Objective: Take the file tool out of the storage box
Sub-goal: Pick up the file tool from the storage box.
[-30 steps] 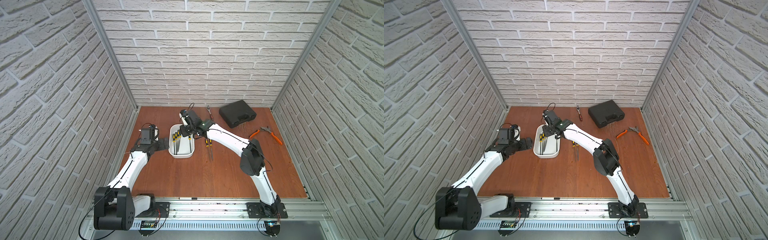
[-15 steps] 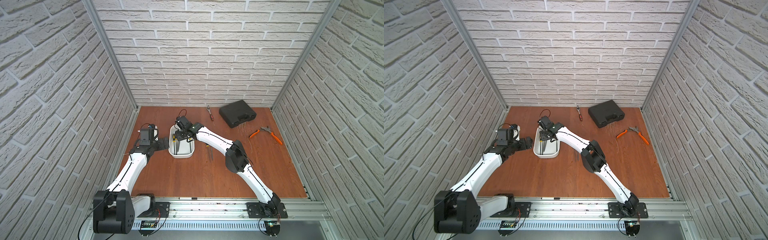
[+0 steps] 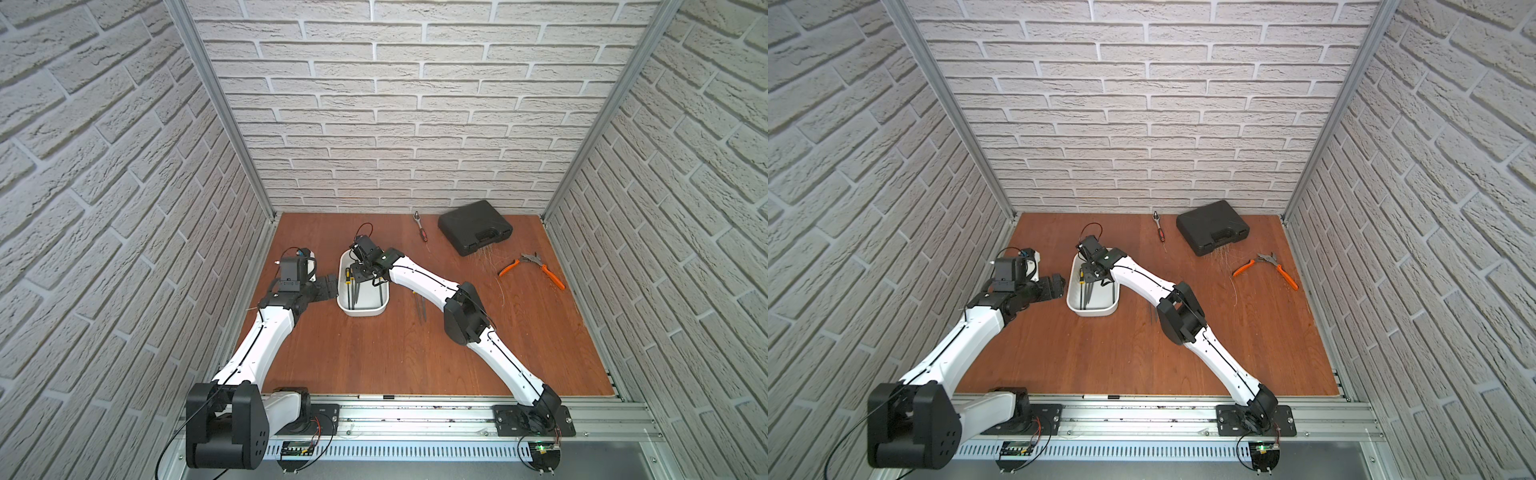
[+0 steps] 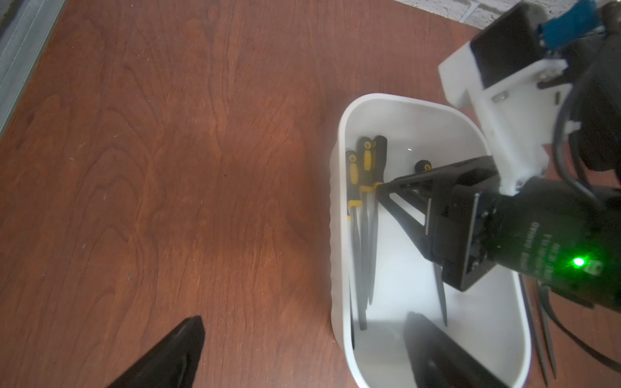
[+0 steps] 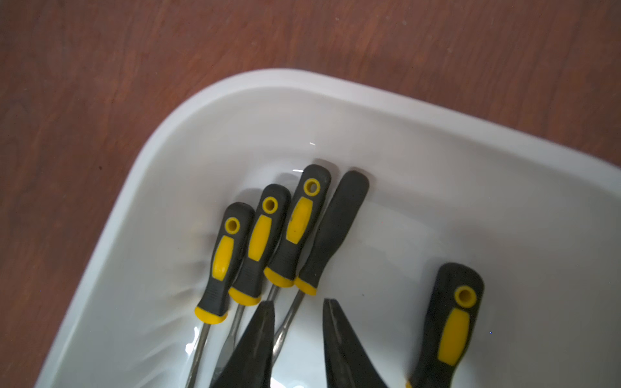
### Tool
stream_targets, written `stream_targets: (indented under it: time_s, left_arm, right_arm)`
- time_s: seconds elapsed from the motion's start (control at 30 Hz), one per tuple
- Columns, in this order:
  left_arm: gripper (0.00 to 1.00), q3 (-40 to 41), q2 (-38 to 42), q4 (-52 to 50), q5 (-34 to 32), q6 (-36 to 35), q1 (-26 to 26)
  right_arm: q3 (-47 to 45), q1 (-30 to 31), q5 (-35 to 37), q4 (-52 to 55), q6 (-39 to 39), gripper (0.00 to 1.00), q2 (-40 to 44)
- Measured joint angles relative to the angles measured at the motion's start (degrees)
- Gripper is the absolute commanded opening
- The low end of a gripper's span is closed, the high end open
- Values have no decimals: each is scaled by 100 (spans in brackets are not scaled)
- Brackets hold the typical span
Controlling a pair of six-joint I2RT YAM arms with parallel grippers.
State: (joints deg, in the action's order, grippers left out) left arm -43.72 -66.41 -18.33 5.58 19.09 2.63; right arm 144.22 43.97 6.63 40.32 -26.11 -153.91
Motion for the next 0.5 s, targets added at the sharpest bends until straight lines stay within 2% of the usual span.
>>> stream_targets:
  time_s: [0.5]
  left_arm:
    - [99, 0, 15, -17, -11, -22, -2]
  right_arm:
    - [66, -48, 4, 22, -2, 29, -120]
